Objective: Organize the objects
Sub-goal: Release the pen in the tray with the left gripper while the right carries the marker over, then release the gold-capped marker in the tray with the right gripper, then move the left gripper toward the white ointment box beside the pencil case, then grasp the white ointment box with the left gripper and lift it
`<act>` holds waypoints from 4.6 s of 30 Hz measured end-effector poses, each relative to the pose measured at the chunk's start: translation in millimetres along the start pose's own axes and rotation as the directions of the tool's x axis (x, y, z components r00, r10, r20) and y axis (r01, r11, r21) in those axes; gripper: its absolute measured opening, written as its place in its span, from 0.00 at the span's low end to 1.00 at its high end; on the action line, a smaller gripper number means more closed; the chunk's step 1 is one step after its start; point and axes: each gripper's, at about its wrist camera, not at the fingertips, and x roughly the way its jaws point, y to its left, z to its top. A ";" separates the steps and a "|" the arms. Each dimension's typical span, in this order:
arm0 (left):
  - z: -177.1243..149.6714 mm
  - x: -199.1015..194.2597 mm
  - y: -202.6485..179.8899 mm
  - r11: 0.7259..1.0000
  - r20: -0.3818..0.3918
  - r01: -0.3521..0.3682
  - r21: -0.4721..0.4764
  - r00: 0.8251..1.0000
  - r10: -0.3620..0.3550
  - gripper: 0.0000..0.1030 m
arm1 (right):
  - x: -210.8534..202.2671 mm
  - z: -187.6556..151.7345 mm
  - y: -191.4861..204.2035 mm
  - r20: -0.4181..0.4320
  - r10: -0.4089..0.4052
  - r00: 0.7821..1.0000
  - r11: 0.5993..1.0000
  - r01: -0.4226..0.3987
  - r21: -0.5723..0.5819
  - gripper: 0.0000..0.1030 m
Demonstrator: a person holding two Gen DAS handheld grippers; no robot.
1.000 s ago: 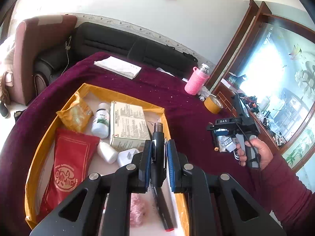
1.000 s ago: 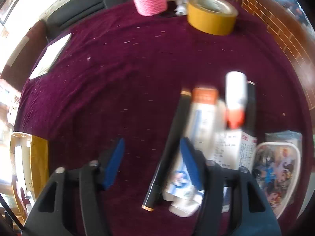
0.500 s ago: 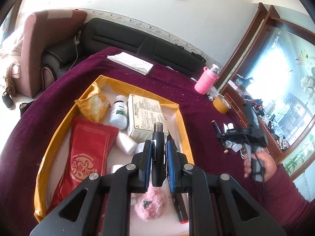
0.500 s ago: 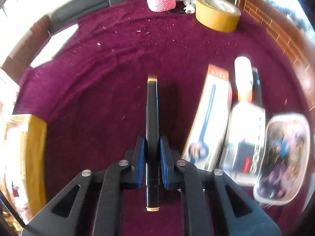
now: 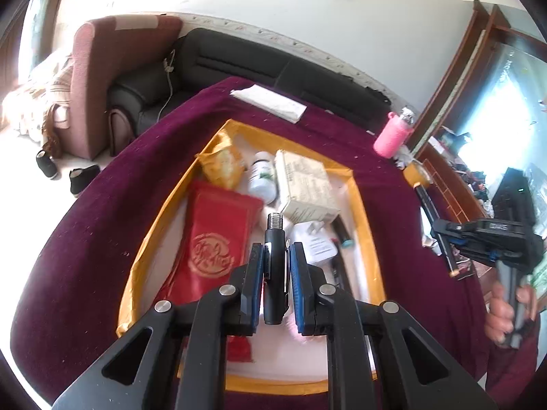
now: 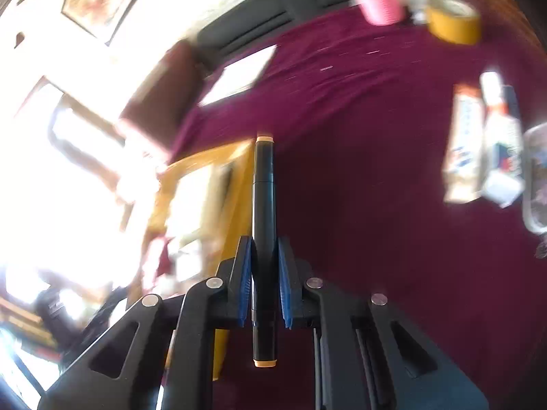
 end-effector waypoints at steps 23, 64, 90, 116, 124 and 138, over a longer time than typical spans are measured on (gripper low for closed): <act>7.0 65.3 -23.4 0.994 -0.145 -0.019 0.112 0.989 0.035 0.12 | 114.0 -46.2 102.5 -0.115 -0.245 0.963 0.960 0.224 -0.170 0.12; -1.6 -5.3 -103.0 0.908 0.084 -0.345 0.239 0.939 0.335 0.68 | 20.4 -54.7 65.4 0.232 -0.321 0.918 0.918 0.362 -0.163 0.46; -34.2 83.3 -242.0 0.796 -0.026 -0.306 0.522 0.927 0.373 0.68 | -112.6 -27.5 -114.3 0.344 -0.464 0.816 0.886 0.425 0.186 0.50; 14.3 278.7 -380.8 0.774 -0.186 0.005 0.633 0.972 0.145 0.67 | -162.8 11.9 -256.3 0.425 -0.446 0.788 0.853 0.230 0.468 0.57; 4.7 295.7 -394.9 0.794 -0.277 0.098 0.600 0.957 0.091 0.67 | -158.5 11.3 -249.8 0.427 -0.430 0.795 0.866 0.229 0.445 0.57; 1.1 208.1 -338.1 0.845 -0.274 0.145 0.514 0.962 0.002 0.14 | -154.4 10.4 -228.1 0.471 -0.424 0.774 0.896 0.281 0.345 0.57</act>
